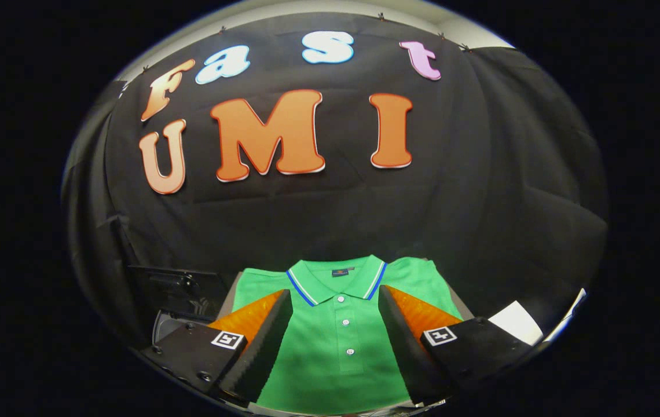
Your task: Put the clothes into the washing machine and then close the washing machine lid.
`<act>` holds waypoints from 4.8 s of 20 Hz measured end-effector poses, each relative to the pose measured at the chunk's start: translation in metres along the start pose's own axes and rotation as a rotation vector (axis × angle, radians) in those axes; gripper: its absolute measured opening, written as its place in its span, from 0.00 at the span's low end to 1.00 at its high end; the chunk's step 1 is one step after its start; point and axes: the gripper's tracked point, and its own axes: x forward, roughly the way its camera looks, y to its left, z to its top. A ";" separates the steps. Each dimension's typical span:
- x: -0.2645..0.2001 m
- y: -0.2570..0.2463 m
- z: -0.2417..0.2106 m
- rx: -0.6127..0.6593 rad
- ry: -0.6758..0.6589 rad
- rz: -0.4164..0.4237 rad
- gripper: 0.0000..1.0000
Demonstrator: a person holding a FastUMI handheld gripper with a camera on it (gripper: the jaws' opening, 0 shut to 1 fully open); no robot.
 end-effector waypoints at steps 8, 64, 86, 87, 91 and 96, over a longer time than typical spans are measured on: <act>0.049 -0.006 -0.053 0.014 0.240 0.011 0.98; 0.050 0.008 -0.048 -0.040 0.394 0.071 0.09; -0.067 0.081 0.086 0.053 -0.117 0.244 0.09; -0.078 0.097 0.087 0.048 -0.129 0.255 0.09; -0.120 0.164 0.087 0.014 -0.154 0.298 0.09; -0.138 0.248 0.070 0.041 -0.132 0.395 0.09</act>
